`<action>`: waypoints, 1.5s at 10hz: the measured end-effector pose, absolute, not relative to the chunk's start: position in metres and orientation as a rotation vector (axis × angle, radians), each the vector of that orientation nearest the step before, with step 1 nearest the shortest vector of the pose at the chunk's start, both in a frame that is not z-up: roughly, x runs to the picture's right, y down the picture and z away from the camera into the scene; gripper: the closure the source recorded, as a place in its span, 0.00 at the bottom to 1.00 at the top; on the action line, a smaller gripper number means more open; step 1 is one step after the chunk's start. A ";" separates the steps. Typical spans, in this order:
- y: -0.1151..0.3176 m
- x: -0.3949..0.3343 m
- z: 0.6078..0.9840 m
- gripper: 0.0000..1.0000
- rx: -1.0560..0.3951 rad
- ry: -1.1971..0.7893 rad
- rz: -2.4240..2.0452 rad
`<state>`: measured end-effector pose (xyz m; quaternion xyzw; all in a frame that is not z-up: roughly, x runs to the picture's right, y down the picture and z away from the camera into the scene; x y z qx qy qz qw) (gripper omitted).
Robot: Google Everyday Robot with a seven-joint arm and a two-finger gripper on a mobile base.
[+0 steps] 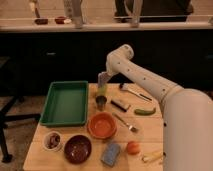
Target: Place towel in plastic cup
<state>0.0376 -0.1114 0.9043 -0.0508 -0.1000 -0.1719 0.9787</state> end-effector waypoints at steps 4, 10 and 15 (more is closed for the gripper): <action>-0.098 0.029 0.906 1.00 -0.112 -0.203 -0.396; -0.076 0.021 0.910 1.00 -0.167 -0.222 -0.436; -0.057 0.008 0.923 0.98 -0.230 -0.233 -0.455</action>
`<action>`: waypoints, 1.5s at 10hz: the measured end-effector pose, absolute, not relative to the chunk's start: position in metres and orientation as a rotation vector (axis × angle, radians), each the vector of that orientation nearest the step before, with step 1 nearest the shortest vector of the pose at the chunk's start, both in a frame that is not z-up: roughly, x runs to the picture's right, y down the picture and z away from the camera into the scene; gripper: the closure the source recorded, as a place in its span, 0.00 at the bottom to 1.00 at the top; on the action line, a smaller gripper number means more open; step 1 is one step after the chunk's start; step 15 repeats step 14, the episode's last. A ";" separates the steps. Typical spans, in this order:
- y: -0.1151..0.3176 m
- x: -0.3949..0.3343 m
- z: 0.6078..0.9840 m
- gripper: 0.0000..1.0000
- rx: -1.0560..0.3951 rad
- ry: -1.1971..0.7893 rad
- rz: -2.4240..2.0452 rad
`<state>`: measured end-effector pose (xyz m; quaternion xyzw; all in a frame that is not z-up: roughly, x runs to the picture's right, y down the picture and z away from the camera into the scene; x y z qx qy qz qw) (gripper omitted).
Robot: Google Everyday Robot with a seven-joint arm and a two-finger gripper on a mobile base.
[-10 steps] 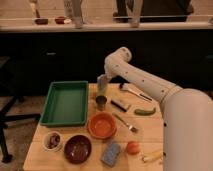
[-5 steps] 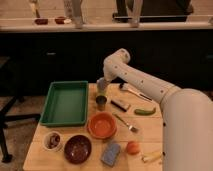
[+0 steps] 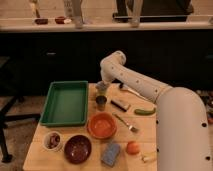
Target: Place towel in plastic cup
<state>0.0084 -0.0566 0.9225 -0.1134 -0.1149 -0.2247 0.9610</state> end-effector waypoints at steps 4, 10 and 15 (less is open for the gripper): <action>-0.057 0.010 0.923 0.61 -0.230 -0.232 -0.454; -0.056 0.010 0.923 0.20 -0.231 -0.232 -0.453; -0.055 0.010 0.924 0.20 -0.233 -0.232 -0.453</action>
